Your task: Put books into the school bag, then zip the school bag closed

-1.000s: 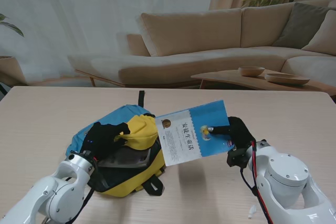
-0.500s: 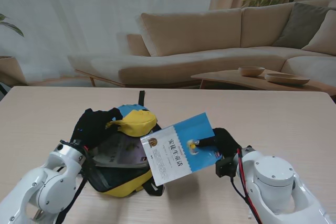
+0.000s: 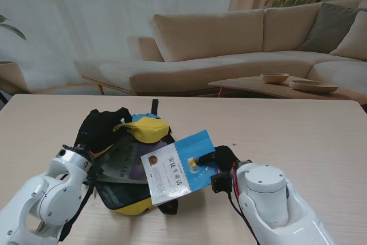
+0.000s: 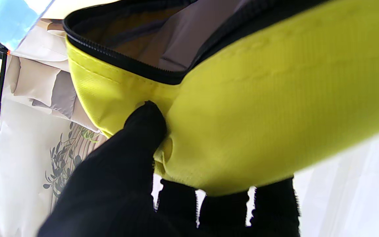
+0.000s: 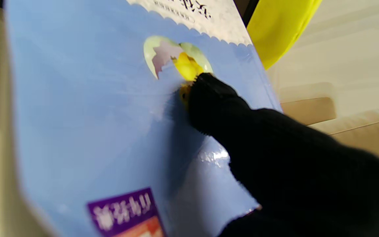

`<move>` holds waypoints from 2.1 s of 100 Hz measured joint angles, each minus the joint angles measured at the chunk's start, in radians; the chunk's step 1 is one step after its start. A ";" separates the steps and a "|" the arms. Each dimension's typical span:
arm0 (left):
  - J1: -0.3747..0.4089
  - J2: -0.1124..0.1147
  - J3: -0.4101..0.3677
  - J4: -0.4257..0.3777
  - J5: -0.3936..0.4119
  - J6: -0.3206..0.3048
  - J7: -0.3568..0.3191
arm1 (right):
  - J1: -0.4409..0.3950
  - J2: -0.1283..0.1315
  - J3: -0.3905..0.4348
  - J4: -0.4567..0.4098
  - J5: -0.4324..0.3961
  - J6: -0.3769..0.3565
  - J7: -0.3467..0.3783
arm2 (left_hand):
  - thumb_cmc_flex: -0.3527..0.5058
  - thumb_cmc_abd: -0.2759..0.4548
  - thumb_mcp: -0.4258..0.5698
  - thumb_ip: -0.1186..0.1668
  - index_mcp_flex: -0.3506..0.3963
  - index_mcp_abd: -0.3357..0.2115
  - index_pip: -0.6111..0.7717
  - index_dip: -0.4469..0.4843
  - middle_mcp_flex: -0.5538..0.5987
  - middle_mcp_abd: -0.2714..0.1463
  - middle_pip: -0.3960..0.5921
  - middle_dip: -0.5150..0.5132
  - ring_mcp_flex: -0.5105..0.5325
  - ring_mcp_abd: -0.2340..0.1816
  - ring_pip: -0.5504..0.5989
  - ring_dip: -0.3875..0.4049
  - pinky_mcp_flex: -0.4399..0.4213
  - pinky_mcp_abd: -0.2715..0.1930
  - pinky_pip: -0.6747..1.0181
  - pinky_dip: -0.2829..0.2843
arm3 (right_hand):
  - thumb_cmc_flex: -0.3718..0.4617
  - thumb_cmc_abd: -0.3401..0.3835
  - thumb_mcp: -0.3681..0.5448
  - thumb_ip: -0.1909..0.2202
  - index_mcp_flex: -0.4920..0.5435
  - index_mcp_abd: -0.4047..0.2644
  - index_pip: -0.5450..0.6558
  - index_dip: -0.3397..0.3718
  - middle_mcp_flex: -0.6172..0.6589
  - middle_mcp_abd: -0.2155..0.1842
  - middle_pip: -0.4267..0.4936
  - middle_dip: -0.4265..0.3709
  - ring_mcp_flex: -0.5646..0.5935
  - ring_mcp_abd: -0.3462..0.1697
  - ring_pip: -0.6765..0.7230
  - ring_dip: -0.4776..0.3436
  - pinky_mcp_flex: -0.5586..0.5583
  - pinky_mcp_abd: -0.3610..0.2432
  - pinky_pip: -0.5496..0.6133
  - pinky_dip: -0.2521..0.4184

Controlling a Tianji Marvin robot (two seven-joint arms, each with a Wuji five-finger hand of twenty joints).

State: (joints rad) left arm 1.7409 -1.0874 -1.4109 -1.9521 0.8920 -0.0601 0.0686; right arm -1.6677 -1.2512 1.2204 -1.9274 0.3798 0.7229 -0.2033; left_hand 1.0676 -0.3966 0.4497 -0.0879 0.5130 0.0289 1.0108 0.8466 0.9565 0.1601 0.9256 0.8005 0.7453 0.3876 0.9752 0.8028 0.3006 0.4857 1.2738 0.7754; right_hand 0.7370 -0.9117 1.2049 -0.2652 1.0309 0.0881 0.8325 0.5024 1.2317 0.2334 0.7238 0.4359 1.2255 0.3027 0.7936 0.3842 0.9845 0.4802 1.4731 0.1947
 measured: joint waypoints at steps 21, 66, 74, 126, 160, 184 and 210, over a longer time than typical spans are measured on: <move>0.003 0.000 0.003 -0.006 -0.007 0.006 -0.004 | 0.052 -0.075 -0.057 0.040 0.066 0.056 -0.149 | 0.002 0.000 -0.001 0.000 0.000 0.000 0.000 0.007 0.000 0.001 0.008 -0.002 0.000 0.000 0.000 0.000 0.000 0.000 0.000 0.000 | 0.000 0.001 0.000 0.000 0.000 0.000 0.000 0.000 0.000 0.000 0.001 -0.004 0.000 0.000 0.000 -0.002 0.000 0.000 0.000 0.000; 0.009 0.001 0.015 -0.018 -0.012 0.005 -0.019 | 0.132 -0.197 -0.158 0.136 0.174 0.113 -0.414 | 0.012 0.000 -0.012 -0.001 -0.011 0.000 0.002 0.012 -0.011 0.003 0.010 -0.002 0.000 0.000 0.000 0.000 0.000 0.000 0.000 0.001 | 0.000 0.003 0.000 0.000 0.000 0.000 0.000 0.000 0.000 0.000 0.002 -0.020 0.000 0.000 0.000 -0.014 0.000 0.000 0.000 -0.001; 0.013 0.001 0.014 -0.021 -0.011 0.005 -0.020 | 0.147 -0.217 -0.174 0.151 0.217 0.114 -0.458 | 0.012 0.000 -0.012 -0.001 -0.011 0.000 0.002 0.018 -0.012 0.003 0.011 -0.002 0.000 0.000 0.000 0.000 0.000 0.000 0.000 0.001 | 0.000 0.004 0.000 0.000 0.000 0.000 -0.001 0.000 0.000 0.000 0.004 -0.021 0.000 0.000 0.000 -0.015 0.000 0.000 0.000 -0.002; 0.059 0.000 0.008 -0.051 -0.010 0.010 -0.001 | 0.242 -0.293 -0.273 0.266 0.347 0.064 -0.640 | 0.014 0.000 -0.024 -0.001 -0.011 0.001 0.002 0.020 -0.016 0.004 0.011 -0.002 0.000 0.000 0.000 0.000 0.000 0.000 0.000 0.002 | 0.000 0.009 0.000 -0.001 0.000 0.001 -0.003 0.000 0.000 0.000 0.013 -0.033 0.000 0.000 0.000 -0.027 0.000 0.000 0.000 -0.014; 0.071 -0.003 0.005 -0.059 -0.019 0.018 0.008 | 0.310 -0.326 -0.327 0.357 0.406 0.023 -0.715 | 0.024 0.001 -0.045 -0.001 -0.011 0.001 0.002 0.020 -0.019 0.004 0.011 -0.002 0.000 0.000 0.000 0.000 0.000 0.000 0.000 0.002 | 0.000 0.009 0.000 -0.001 0.000 0.001 -0.003 0.000 -0.001 0.000 0.013 -0.047 0.000 0.000 -0.001 -0.028 0.000 0.000 0.000 -0.023; 0.073 -0.004 0.006 -0.061 -0.024 0.018 0.014 | 0.365 -0.345 -0.376 0.429 0.522 -0.048 -0.796 | 0.024 0.001 -0.045 -0.001 -0.011 0.001 0.002 0.020 -0.019 0.005 0.011 -0.002 0.000 0.000 0.000 0.000 0.000 0.000 0.000 0.002 | 0.000 0.009 0.000 -0.001 -0.001 0.001 -0.005 0.000 -0.001 0.000 0.013 -0.051 0.000 0.000 -0.010 -0.028 0.000 0.000 0.000 -0.025; 0.080 -0.005 0.007 -0.066 -0.025 0.024 0.018 | 0.430 -0.367 -0.418 0.520 0.603 -0.131 -0.865 | 0.025 0.002 -0.045 -0.001 -0.011 0.001 0.002 0.020 -0.021 0.005 0.011 -0.002 0.000 0.000 0.000 0.001 0.000 0.000 0.000 0.003 | 0.000 0.009 0.000 -0.001 -0.001 0.004 -0.006 0.001 -0.001 0.000 0.013 -0.057 0.000 0.000 -0.011 -0.028 0.000 0.000 0.000 -0.025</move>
State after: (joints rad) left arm 1.8206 -1.0926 -1.4044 -2.0184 0.8667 -0.0363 0.0862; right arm -1.2381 -1.6181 0.8025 -1.4070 0.9830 0.5916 -1.0683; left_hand 1.0921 -0.3951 0.4047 -0.0893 0.5018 0.0300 1.0126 0.8671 0.9359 0.1648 0.9363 0.7982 0.7453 0.3876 0.9753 0.8034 0.3006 0.4857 1.2741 0.7781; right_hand 0.7370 -0.9024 1.2049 -0.2664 1.0301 0.0921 0.8265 0.5030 1.2309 0.2336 0.7371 0.3792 1.2256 0.3029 0.7829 0.3564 0.9848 0.4803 1.4735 0.1694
